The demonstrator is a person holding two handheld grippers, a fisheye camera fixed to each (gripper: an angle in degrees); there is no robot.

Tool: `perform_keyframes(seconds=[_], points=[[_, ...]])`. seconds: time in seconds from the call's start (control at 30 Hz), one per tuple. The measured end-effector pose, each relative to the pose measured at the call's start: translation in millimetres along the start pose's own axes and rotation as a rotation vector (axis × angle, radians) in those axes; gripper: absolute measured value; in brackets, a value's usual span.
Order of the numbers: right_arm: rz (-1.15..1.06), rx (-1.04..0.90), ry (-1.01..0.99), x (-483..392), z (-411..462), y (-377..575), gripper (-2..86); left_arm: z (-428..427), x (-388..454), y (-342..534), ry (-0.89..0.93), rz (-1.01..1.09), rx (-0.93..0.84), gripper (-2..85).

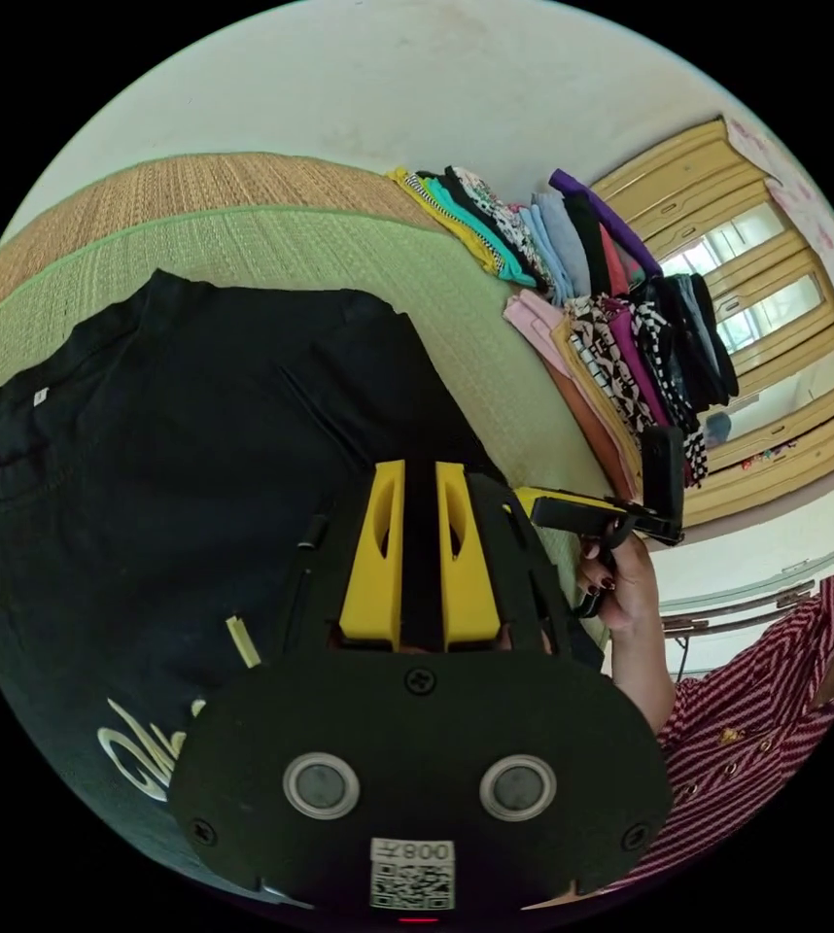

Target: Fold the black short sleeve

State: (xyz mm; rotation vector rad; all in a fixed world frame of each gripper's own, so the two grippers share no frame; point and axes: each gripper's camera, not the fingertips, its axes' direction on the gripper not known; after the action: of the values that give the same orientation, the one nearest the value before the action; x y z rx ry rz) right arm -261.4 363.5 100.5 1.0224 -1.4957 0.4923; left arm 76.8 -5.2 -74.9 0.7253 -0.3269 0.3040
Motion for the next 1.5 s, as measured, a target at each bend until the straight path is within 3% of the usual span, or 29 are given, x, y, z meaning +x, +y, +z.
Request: perform_keyframes(seconds=[0.27,0.43,0.57,0.73,0.83,1.03,1.23,1.4,1.5], points=[[-0.054,0.035,-0.093,-3,-5,9,0.0,-17,4,-24,-0.003,0.033,0.139,5.2],[-0.014,-0.009,0.006,8,7,12,0.0,15,1,-65,-0.059,0.062,0.082,4.6],[0.015,-0.004,-0.042,25,8,18,0.0,33,-8,-76,-0.071,0.052,0.039,2.6],[0.025,-0.001,-0.056,36,6,23,0.0,18,0,-61,-0.025,0.07,0.071,2.5],[0.042,0.007,-0.09,47,5,27,0.0,29,-1,-53,-0.042,0.069,0.001,2.3],[0.065,0.016,-0.145,68,3,35,0.0,9,9,-31,0.054,0.068,0.073,1.9],[0.08,0.023,-0.171,83,2,41,0.0,31,25,3,0.033,0.095,-0.058,1.1],[0.094,0.031,-0.211,96,4,45,0.0,20,22,10,0.094,0.052,0.002,0.5],[0.097,0.036,-0.226,103,7,47,0.0,27,28,11,0.066,0.082,-0.054,0.3]])
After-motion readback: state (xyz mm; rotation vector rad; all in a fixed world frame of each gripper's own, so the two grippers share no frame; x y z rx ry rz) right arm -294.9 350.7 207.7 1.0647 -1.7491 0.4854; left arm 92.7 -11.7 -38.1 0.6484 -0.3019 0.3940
